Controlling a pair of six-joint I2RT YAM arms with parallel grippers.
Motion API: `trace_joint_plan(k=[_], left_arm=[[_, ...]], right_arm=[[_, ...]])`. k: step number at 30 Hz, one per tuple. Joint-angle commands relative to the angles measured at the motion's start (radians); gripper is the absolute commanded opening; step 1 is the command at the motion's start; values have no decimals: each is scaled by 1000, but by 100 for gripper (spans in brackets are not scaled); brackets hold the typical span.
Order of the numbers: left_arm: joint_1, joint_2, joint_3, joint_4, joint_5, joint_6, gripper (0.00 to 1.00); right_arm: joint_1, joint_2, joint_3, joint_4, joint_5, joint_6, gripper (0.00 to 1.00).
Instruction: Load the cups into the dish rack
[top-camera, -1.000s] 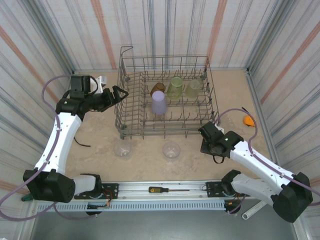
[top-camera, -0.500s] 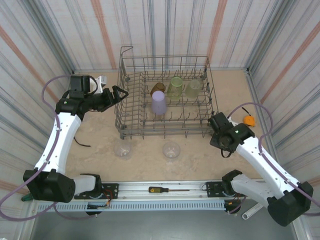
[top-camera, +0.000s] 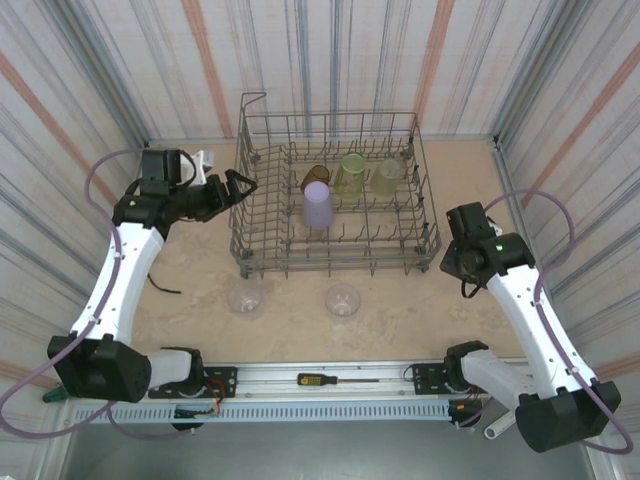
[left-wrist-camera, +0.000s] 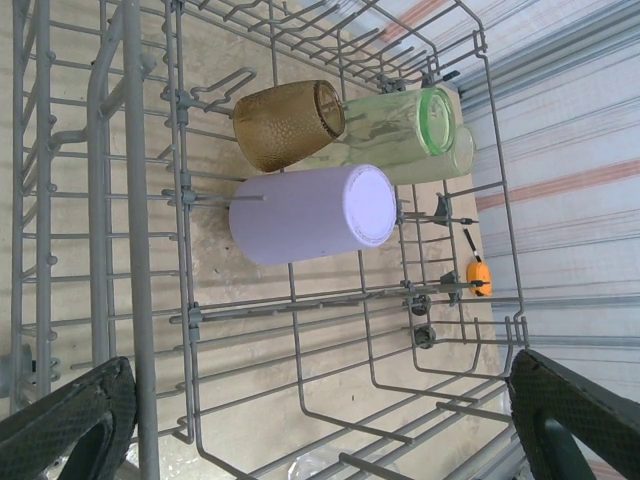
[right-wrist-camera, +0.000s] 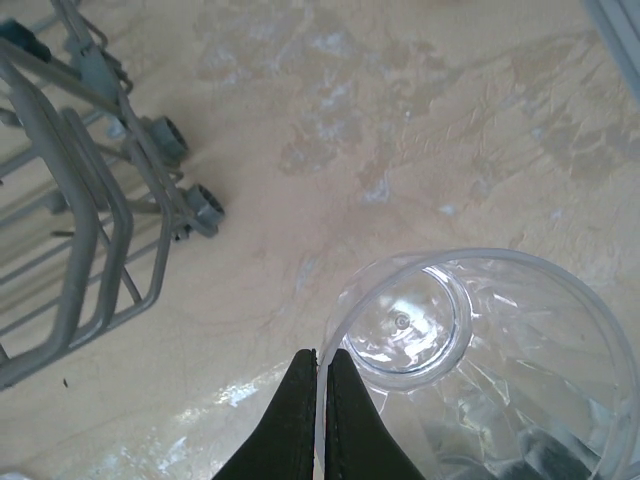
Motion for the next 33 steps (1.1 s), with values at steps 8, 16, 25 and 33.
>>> trace_joint_plan(k=[8, 16, 25, 33], left_arm=[[2, 40, 127, -46, 31, 55, 99], [-10, 73, 170, -39, 55, 34, 99], [-70, 100, 190, 24, 65, -11, 99], [-103, 125, 182, 91, 91, -66, 99]], right_arm=[[-121, 103, 199, 9, -37, -151, 0], [-133, 191, 360, 46, -94, -180, 0], [-132, 272, 485, 102, -168, -202, 0], [-86, 306, 525, 196, -256, -185, 0]])
